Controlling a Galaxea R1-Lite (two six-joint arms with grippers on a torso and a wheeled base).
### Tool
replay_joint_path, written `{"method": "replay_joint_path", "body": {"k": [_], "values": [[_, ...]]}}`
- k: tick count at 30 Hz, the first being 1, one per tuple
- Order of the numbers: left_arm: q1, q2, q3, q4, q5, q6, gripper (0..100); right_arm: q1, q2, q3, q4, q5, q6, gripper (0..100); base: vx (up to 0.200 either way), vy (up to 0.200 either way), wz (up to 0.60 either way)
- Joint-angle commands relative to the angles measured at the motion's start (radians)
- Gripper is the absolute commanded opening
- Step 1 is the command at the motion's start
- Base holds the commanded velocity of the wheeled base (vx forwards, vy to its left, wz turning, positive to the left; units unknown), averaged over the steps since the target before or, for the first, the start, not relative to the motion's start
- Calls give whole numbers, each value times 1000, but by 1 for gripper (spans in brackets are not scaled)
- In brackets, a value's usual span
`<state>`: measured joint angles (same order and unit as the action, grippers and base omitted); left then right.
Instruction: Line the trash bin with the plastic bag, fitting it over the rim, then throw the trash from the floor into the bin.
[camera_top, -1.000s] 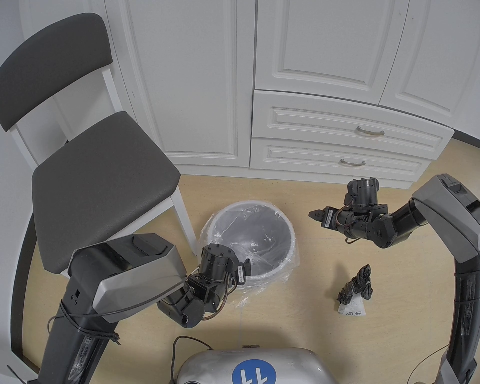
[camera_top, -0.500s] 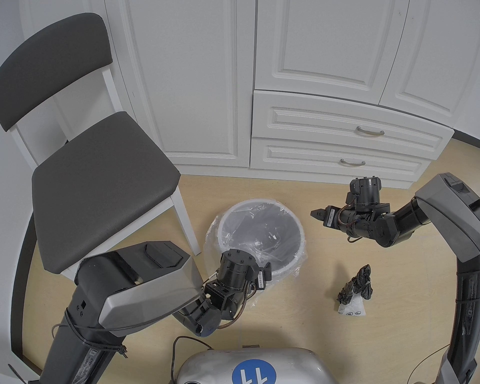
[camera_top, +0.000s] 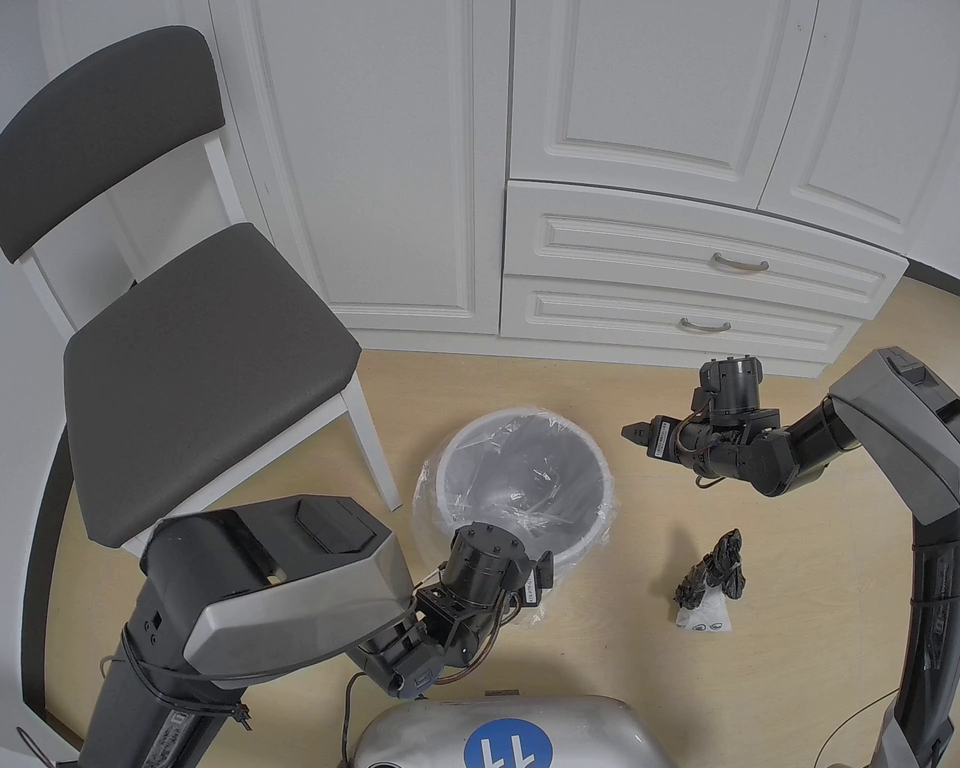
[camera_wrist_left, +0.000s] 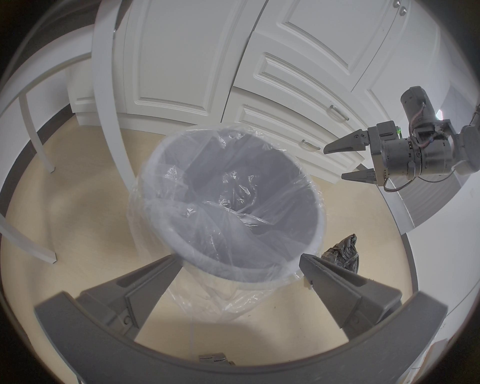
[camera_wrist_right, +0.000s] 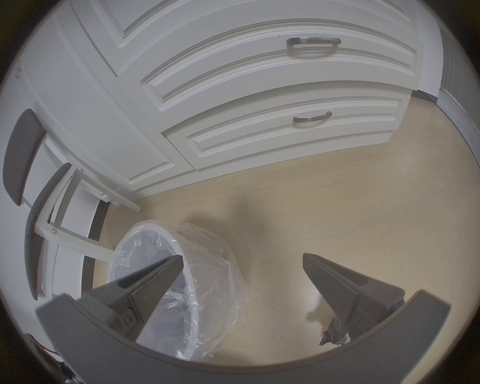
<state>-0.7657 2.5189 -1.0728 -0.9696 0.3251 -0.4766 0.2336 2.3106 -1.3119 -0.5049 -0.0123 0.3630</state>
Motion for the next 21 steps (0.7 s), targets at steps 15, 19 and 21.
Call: {"method": "replay_joint_path", "body": {"k": [15,19,21], "values": [[2,-255,321,-1,29,-10,100,3,-85,105,-4,-37,-118,100,0,0,0],[3,-293,361,-1,31,-7,100,1,-134,180,-41,-47,-185,100,0,0,0],[3,-293,361,-1,31,-7,100,1,-134,180,-41,-47,-185,100,0,0,0]]}}
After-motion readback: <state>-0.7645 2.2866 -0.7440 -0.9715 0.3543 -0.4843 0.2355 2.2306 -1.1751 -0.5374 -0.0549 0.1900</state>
